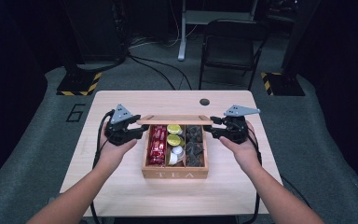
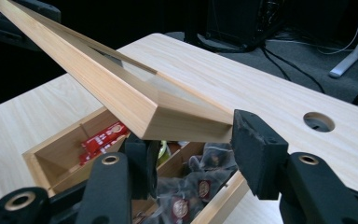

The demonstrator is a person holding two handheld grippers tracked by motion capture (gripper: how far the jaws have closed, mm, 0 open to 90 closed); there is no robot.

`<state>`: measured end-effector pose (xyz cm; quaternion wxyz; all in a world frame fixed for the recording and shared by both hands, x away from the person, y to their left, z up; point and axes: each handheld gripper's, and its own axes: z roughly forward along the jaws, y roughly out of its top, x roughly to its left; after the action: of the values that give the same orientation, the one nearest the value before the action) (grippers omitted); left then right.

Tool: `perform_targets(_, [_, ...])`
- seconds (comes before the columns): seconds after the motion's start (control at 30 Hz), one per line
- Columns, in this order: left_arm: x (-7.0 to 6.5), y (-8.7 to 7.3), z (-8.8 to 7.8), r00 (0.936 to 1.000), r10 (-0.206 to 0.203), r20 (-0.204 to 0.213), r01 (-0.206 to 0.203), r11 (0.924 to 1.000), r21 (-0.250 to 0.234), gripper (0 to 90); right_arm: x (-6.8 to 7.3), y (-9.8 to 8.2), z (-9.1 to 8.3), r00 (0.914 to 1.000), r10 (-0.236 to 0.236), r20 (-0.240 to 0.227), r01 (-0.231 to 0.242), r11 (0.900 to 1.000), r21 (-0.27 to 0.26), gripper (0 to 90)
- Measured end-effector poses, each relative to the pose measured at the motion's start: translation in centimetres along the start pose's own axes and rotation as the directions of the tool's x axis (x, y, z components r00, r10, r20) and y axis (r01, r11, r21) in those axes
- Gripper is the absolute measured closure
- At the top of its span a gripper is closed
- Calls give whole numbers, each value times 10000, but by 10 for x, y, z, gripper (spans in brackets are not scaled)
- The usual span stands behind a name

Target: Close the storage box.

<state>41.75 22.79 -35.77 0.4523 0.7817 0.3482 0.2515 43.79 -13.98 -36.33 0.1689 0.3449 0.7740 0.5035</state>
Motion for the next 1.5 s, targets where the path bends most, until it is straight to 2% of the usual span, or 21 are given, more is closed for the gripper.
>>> perform_targets(0.43, [-8,-27,-3,9984,-401,409,397,9992,108,479,11,-24,-5,9999,-149,-64,151,9991,396,519])
perform_targets(0.5, [-9,-30,-3,9985,-369,403,365,9993,99,476,12,-27,-6,9999,-28,-105,33,9990,448,519])
perform_targets(0.67, [-15,-38,-4,9993,-76,369,67,9997,228,463,16,-37,-6,9999,-108,-107,113,9991,415,519])
perform_targets(0.8, [-19,-45,-4,9993,8,379,-19,9995,308,453,19,-47,-5,9999,-112,-24,112,9992,389,518])
perform_targets(1.0, [-21,-53,-5,9986,-179,506,158,9990,419,449,25,-56,-4,9994,-300,185,291,9985,459,518])
perform_targets(1.03, [-21,-55,-4,9979,-323,567,300,9987,405,448,25,-57,-4,9993,-329,174,321,9983,480,518])
perform_targets(1.2, [-24,-62,-5,9972,-400,635,371,9982,471,449,27,-63,-4,9992,-363,176,353,9979,538,518])
perform_targets(1.33, [-26,-68,-4,9971,-363,664,326,9979,562,449,31,-69,-3,9982,-550,232,533,9965,649,512])
perform_targets(1.37, [-27,-70,-4,9973,-291,680,249,9978,619,449,32,-70,-3,9986,-449,267,431,9968,673,510])
perform_targets(1.5, [-29,-76,-3,9972,-205,714,155,9975,694,448,34,-76,-2,9989,-468,90,460,9959,776,511])
